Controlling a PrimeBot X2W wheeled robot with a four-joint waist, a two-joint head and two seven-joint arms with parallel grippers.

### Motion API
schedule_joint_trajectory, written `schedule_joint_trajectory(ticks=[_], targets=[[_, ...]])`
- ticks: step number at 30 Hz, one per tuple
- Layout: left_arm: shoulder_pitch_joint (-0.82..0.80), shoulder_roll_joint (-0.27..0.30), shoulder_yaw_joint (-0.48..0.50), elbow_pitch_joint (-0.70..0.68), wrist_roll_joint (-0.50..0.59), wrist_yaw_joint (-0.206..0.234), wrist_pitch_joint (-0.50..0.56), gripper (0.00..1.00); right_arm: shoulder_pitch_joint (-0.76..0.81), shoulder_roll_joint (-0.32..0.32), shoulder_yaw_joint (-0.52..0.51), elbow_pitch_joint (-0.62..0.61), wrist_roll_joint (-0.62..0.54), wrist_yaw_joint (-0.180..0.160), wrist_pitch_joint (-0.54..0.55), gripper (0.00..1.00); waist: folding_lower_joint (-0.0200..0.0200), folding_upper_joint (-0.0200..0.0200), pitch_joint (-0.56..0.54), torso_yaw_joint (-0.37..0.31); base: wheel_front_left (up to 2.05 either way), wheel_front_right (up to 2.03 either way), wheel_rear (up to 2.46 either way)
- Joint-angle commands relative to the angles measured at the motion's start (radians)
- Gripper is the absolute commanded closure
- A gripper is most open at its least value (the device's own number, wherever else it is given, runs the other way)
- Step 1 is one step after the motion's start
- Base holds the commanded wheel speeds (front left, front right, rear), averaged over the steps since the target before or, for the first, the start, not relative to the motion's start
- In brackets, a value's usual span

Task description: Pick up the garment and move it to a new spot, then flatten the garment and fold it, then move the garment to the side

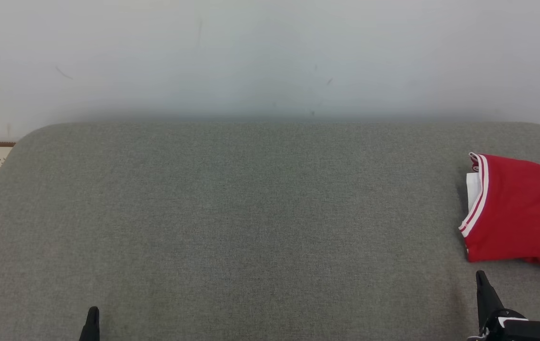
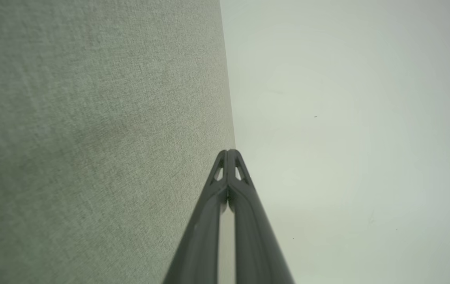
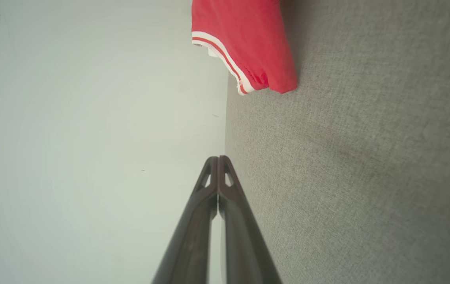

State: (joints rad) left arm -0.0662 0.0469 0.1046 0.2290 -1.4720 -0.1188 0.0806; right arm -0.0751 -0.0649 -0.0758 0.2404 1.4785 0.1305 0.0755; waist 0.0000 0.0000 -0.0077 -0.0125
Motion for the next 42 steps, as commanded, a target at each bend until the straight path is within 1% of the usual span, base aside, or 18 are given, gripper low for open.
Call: schedule_joint_trajectory(ticks=[1,18,42], targets=[[-0.014,0.005,0.005,-0.005,-0.027,-0.004,0.007,1.00,-0.015,0.004,-0.005,-0.008,0.020,0.000,0.006,1.00,0.0000,0.0000,0.001,0.001,0.00,0.00,0.00],[-0.014,0.005,0.015,-0.014,-0.151,-0.014,0.037,1.00,-0.012,0.014,-0.029,-0.019,0.144,0.000,0.039,1.00,0.0000,0.0000,0.010,0.012,0.00,0.00,0.00],[-0.014,0.005,0.015,-0.013,-0.145,-0.014,0.038,1.00,-0.012,0.015,-0.030,-0.018,0.139,0.000,0.038,1.00,0.0000,0.0000,0.010,0.012,0.00,0.00,0.00]])
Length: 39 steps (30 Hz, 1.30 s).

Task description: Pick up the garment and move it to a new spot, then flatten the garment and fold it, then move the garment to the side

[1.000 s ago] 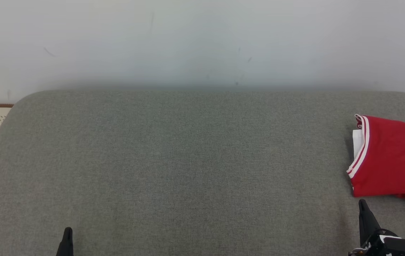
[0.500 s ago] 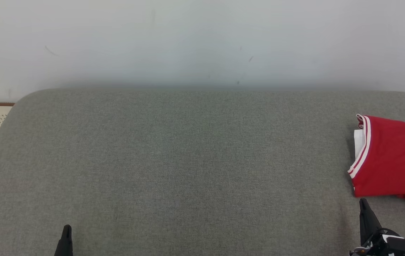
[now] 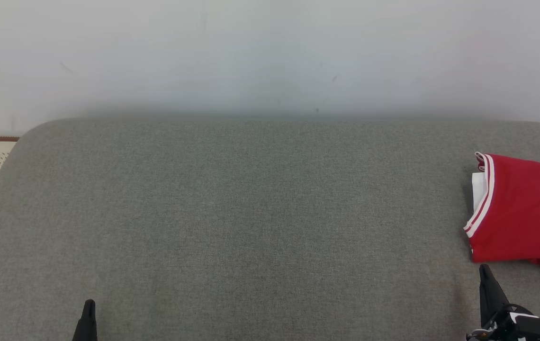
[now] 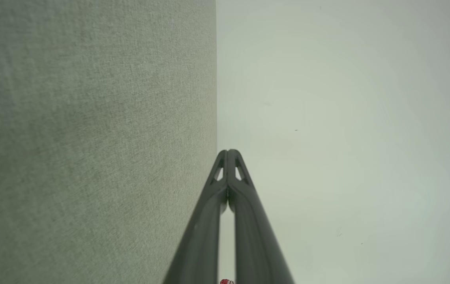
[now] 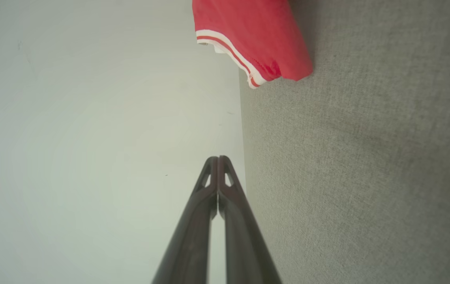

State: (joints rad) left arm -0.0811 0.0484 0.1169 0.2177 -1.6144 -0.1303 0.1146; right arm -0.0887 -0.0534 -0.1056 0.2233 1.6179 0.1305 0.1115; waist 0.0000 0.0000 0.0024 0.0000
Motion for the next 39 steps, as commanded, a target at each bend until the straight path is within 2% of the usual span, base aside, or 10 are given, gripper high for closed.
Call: schedule_joint_trajectory(ticks=[1,39], targets=[[0.001,0.003,0.003,-0.002,-0.003,-0.002,0.004,1.00,0.001,0.003,0.000,-0.001,-0.001,0.000,0.002,1.00,0.0000,0.0000,0.000,0.000,0.00,0.00,0.00],[0.001,0.003,0.003,-0.002,-0.003,-0.002,0.004,1.00,0.001,0.004,-0.002,-0.001,-0.002,0.000,0.002,1.00,0.0000,0.0000,0.000,0.000,0.00,0.00,0.00]])
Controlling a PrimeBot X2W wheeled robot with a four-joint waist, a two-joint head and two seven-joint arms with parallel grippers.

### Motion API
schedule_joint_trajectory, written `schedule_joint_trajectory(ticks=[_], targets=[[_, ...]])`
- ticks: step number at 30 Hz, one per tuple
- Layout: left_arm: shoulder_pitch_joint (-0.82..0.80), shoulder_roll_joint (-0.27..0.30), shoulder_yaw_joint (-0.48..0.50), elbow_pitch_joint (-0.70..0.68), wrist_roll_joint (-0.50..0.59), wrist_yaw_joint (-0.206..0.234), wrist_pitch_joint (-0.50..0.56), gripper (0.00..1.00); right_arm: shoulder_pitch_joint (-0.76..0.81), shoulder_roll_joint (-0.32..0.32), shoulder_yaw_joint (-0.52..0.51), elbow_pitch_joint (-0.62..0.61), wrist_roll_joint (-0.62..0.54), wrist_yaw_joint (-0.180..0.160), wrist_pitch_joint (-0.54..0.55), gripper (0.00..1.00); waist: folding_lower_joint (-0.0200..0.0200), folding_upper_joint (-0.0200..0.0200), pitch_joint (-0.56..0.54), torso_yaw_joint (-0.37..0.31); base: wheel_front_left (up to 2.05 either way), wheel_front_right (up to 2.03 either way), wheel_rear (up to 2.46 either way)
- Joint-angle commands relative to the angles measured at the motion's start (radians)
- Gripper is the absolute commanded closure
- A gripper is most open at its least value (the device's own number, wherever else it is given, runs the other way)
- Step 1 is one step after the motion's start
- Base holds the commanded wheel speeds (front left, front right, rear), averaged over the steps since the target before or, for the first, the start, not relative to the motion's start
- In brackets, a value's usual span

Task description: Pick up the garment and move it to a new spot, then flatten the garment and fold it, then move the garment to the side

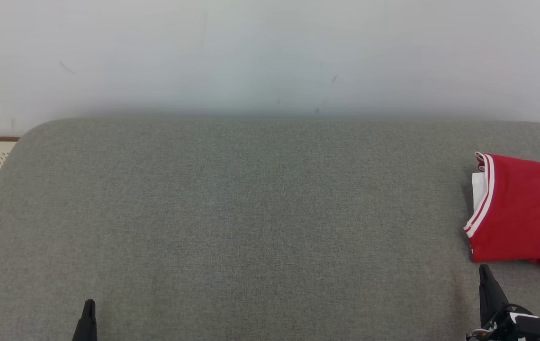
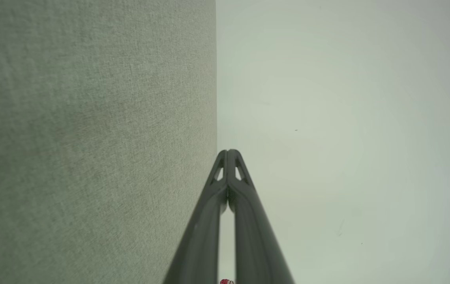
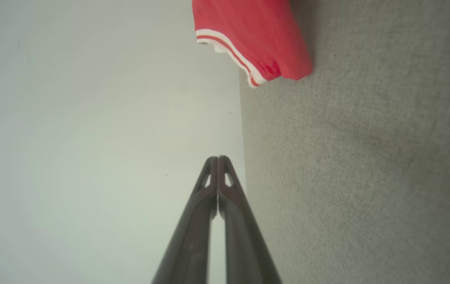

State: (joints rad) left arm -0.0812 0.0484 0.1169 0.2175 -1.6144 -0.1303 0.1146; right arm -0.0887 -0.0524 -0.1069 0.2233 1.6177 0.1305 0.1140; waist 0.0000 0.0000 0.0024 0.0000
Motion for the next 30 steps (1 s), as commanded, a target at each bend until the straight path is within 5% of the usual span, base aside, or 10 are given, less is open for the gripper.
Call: schedule_joint_trajectory(ticks=[1,30], targets=[[0.001,0.003,0.003,-0.002,-0.003,-0.002,0.004,1.00,0.001,0.003,-0.001,-0.001,-0.002,0.000,0.000,1.00,0.0000,0.0000,0.000,0.000,0.00,0.00,0.00],[0.001,0.003,0.003,-0.002,-0.003,-0.002,0.004,1.00,0.001,0.004,-0.001,0.000,-0.003,0.000,0.000,1.00,0.0000,0.0000,0.000,0.000,0.00,0.00,0.00]])
